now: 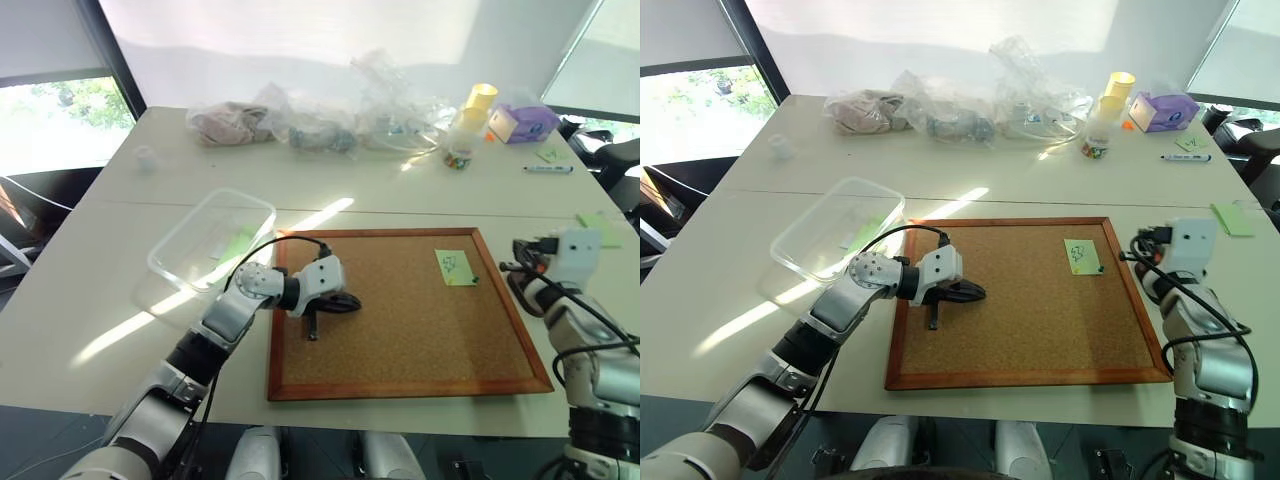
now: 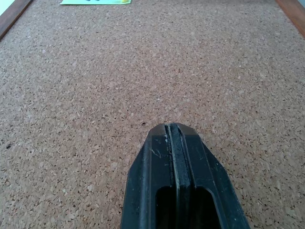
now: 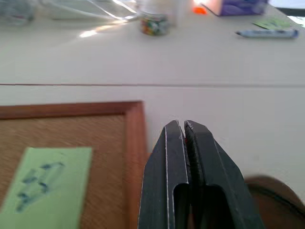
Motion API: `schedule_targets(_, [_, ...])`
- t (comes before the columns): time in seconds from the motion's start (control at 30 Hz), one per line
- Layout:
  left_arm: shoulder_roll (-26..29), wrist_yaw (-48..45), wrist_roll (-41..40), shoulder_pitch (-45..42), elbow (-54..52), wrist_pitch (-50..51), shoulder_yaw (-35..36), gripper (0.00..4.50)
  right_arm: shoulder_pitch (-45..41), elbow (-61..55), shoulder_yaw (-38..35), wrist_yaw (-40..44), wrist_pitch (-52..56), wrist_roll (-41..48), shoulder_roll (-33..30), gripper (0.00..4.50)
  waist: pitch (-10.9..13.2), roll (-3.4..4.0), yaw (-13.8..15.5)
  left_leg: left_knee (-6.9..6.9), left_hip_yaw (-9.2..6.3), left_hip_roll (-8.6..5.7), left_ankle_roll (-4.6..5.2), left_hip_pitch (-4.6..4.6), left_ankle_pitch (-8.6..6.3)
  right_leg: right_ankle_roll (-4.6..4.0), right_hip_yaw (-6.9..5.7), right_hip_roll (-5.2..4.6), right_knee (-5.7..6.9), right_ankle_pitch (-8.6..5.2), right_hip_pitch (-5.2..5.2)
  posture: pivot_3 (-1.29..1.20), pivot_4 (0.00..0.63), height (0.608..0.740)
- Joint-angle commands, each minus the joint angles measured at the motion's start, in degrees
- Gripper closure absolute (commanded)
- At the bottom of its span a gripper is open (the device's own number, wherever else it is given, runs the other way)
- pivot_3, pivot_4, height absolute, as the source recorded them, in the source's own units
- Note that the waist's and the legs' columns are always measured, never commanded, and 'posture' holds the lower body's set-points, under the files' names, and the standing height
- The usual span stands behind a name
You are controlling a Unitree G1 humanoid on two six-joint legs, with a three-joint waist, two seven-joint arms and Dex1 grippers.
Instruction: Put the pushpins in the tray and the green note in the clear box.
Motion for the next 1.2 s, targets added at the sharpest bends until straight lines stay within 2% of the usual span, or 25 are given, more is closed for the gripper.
schedule_targets(0.03, [0.16,-1.24,1.08,1.56,0.63,1.12,-2.07,4.5,1.49,-2.88,-3.47,-0.36,1.79,0.52,-1.52,4.47,-0.02,0.04,-0.09,0.0,0.0,0.0,0.0,0.0,0.0,0.0,0.0,0.0,0.0,0.0,0.0,0.0,0.15,0.74])
schedule_targets(0.37, [-0.91,-0.48,1.3,1.91,0.46,1.47,-1.92,4.5,2.25,-0.48,-6.36,-0.87,2.99,0.96,-0.83,4.47,-0.05,0.08,0.17,0.0,-0.01,-0.02,0.0,-0.01,0.0,0.0,0.0,-0.02,-0.02,-0.01,0.02,0.0,0.15,0.74])
schedule_targets(0.47, [-0.89,-0.39,1.35,2.08,0.38,1.58,-1.68,4.5,2.35,0.77,-6.8,-0.88,1.91,0.96,-0.3,3.7,-0.05,0.09,0.18,0.0,-0.01,-0.03,0.0,-0.01,0.0,0.0,0.0,-0.02,-0.03,-0.01,0.04,0.0,0.15,0.74])
schedule_targets(0.53, [-0.93,-0.41,1.42,2.07,0.43,1.61,-1.56,4.5,2.3,0.85,-6.82,-0.71,1.55,1.02,-0.1,2.8,-0.06,0.11,0.12,0.0,-0.01,-0.03,0.0,0.0,0.0,0.0,0.0,-0.02,-0.03,-0.01,0.04,0.0,0.15,0.74])
schedule_targets(0.7, [-0.99,-0.45,1.5,2.1,0.43,1.67,-1.42,4.5,2.67,0.08,-6.45,0.28,0.65,1.51,0.45,0.22,-0.07,0.13,0.12,0.0,-0.01,-0.03,0.0,0.0,0.0,0.0,0.01,-0.02,-0.03,-0.01,0.04,0.0,0.15,0.74])
schedule_targets(0.73, [-1.0,-0.46,1.5,2.09,0.45,1.66,-1.4,4.5,2.78,0.0,-6.46,0.31,0.59,1.49,0.51,0.1,-0.07,0.13,0.13,0.0,-0.02,-0.03,0.0,0.0,0.0,0.0,0.0,-0.02,-0.03,-0.01,0.04,0.0,0.15,0.74])
schedule_targets(1.2, [-1.35,-0.51,1.34,2.1,0.27,1.6,-1.37,4.5,4.87,2.36,-4.8,-0.53,-0.83,-3.69,-1.58,0.1,-0.08,0.13,0.16,0.0,-0.02,-0.03,0.01,0.0,0.0,-0.01,0.01,-0.02,-0.03,-0.01,0.04,0.0,0.15,0.74])
